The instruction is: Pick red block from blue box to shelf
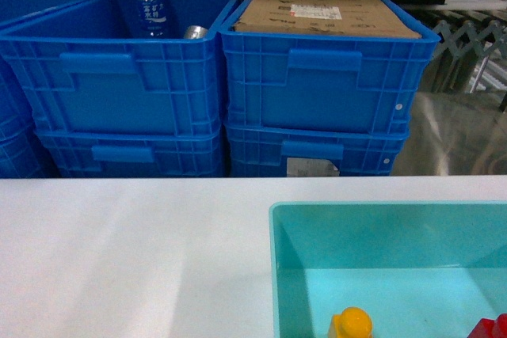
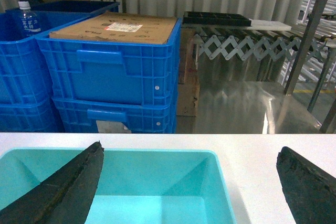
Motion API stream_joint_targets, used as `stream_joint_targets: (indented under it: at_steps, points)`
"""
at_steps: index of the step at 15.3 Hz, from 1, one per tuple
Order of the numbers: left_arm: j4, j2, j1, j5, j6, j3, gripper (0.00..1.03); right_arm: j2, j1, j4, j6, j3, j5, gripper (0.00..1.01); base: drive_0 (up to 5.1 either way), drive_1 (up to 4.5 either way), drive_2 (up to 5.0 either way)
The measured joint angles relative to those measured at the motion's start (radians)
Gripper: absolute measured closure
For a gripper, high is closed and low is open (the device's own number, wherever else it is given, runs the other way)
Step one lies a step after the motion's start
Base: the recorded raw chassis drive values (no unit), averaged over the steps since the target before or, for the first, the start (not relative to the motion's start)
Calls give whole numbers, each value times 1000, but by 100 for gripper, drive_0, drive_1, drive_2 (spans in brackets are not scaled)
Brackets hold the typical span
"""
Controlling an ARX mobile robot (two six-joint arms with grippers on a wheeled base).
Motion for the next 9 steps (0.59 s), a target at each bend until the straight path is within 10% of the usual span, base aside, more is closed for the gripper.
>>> stream_joint_targets:
  at_steps: [9]
  points:
    - [0,0,0,0,0,0,5,0,0,0,0,0,0,3,0,0,0]
